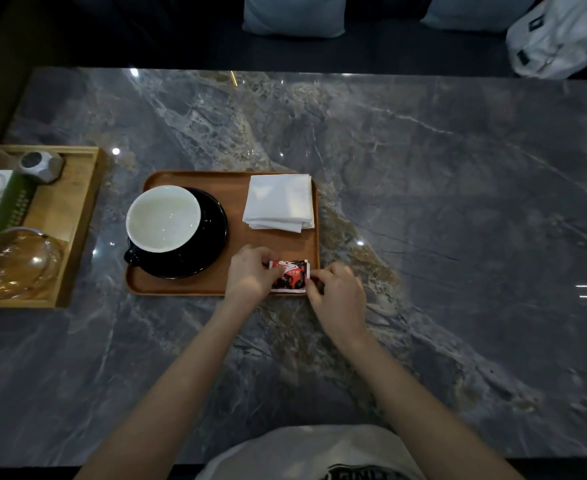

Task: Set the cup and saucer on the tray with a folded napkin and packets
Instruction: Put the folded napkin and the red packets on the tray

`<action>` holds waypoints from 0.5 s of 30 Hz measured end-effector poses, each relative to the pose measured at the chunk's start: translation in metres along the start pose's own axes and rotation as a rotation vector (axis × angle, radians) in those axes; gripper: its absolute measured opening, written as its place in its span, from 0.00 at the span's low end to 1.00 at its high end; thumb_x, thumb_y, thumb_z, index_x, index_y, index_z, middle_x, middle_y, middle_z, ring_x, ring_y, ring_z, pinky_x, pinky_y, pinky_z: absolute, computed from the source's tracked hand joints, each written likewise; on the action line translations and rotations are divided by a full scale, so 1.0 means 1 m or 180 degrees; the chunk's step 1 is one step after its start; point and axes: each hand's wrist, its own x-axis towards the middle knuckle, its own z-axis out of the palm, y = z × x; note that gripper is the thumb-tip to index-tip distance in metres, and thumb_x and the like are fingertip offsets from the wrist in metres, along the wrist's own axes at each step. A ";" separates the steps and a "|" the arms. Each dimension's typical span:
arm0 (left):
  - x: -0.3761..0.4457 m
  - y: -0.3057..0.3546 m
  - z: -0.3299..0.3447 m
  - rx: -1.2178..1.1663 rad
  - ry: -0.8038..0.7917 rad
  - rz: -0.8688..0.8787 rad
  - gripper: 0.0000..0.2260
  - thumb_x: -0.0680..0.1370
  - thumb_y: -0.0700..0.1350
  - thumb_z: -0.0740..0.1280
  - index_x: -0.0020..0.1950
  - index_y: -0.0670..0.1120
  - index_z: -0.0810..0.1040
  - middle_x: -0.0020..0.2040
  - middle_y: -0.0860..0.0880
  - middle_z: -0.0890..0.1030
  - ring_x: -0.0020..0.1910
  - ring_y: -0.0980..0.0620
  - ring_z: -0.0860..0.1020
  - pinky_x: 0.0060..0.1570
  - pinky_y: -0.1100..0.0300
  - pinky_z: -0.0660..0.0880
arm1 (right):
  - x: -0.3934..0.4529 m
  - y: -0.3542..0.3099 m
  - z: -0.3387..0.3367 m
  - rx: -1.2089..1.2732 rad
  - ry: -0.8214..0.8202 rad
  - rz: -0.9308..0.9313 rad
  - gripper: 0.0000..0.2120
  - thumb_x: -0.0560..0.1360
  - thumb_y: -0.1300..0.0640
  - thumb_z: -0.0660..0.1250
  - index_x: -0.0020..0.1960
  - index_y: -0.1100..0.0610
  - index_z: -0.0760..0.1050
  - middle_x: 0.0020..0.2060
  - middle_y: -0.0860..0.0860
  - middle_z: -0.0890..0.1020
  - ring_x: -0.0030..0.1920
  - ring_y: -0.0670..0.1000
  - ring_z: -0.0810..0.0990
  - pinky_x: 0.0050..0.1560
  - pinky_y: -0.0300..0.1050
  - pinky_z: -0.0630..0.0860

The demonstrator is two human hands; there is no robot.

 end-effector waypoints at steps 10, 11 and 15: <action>-0.005 0.005 -0.006 0.0101 -0.0105 0.0022 0.12 0.73 0.46 0.70 0.54 0.44 0.81 0.55 0.42 0.78 0.53 0.46 0.76 0.54 0.58 0.70 | 0.003 -0.005 -0.006 0.0095 -0.0112 0.0155 0.12 0.77 0.53 0.62 0.57 0.57 0.77 0.52 0.53 0.79 0.54 0.53 0.77 0.55 0.48 0.73; -0.005 0.006 -0.007 0.0094 -0.0089 0.0040 0.12 0.74 0.46 0.69 0.55 0.44 0.81 0.55 0.42 0.79 0.54 0.46 0.77 0.53 0.59 0.70 | 0.006 -0.004 -0.008 0.0179 -0.0139 0.0214 0.12 0.77 0.54 0.62 0.57 0.57 0.77 0.52 0.54 0.79 0.53 0.53 0.77 0.54 0.48 0.73; -0.008 0.009 -0.020 0.0064 -0.0101 0.0121 0.12 0.76 0.47 0.65 0.54 0.41 0.81 0.53 0.42 0.83 0.52 0.45 0.79 0.49 0.58 0.72 | 0.020 -0.004 -0.028 0.1218 -0.0174 0.0598 0.08 0.76 0.57 0.63 0.50 0.58 0.79 0.45 0.53 0.82 0.44 0.50 0.79 0.45 0.42 0.73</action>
